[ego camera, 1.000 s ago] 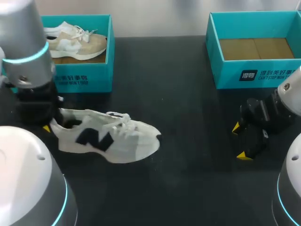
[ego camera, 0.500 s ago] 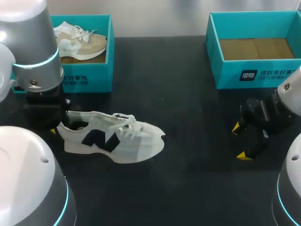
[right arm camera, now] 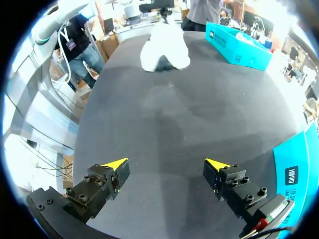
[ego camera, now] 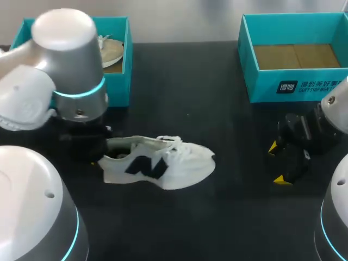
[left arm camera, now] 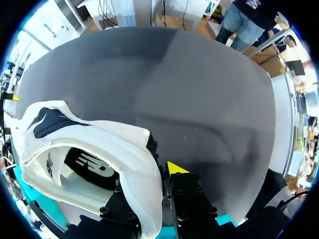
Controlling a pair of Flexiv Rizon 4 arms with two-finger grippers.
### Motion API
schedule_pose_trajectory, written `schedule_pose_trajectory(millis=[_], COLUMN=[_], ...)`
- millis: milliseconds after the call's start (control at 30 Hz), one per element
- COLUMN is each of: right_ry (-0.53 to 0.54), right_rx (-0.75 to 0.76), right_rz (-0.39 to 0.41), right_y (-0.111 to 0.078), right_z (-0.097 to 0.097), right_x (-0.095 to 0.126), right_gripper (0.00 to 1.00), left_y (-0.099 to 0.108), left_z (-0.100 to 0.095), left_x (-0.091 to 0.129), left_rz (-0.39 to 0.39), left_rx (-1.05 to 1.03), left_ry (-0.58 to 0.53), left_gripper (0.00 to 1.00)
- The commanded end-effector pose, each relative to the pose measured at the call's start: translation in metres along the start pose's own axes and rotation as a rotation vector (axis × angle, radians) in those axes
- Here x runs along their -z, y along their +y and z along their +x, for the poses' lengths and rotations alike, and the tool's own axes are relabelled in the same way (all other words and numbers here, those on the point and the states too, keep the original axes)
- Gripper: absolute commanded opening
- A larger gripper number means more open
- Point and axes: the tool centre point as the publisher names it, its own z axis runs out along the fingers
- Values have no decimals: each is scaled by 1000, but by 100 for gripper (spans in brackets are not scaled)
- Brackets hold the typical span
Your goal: Take the shoe out of the shoebox, open the shoe tongue, remove and reinsert the insole, then place the shoe into the shoebox
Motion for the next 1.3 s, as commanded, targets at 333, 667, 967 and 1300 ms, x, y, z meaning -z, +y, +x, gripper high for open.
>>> schedule_pose_trajectory(millis=[333,667,967,1300], right_ry=[-1,-1,-1,-1], right_rx=[-1,-1,-1,-1], right_rz=[3,3,3,3], right_y=[1,1,1,1], right_z=[0,0,0,0], right_x=[-1,-1,-1,-1], right_gripper=[100,100,100,100], left_y=[-1,-8,-12,-13], left_z=[-57,-67,-73,-69], left_x=[-50,-61,-70,-63], left_rz=[7,-28,-48,-45], left_rx=[18,-26,-61,-91], left_ry=[82,57,76,33], left_gripper=[0,0,0,100])
